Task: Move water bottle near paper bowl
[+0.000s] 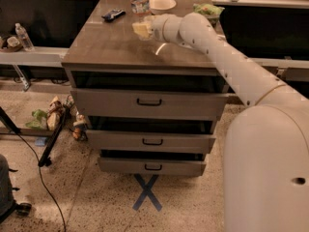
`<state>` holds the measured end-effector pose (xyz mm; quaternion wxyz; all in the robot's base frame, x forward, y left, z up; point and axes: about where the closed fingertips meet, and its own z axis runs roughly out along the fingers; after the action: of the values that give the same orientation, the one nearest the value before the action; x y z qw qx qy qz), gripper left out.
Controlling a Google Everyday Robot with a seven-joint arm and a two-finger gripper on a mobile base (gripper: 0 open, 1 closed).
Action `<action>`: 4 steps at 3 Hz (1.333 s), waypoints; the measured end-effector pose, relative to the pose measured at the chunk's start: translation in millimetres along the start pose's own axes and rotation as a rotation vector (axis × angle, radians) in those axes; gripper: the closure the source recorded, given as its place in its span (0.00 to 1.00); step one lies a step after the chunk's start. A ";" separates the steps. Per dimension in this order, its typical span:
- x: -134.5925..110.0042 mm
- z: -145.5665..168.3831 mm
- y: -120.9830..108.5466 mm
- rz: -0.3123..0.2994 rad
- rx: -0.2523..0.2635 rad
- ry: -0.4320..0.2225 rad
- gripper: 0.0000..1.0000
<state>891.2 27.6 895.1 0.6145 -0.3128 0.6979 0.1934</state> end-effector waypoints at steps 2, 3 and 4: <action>5.4 -30.7 -52.3 -0.053 0.151 0.041 1.00; 6.4 -28.2 -54.3 -0.051 0.161 0.040 1.00; 3.9 -25.2 -74.8 -0.051 0.218 0.028 1.00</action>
Offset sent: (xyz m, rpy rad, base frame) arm 0.0091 -0.0458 0.0071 -0.0581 -0.0304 -0.1141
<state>922.9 -44.3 904.1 0.6399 -0.2647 0.7150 0.0962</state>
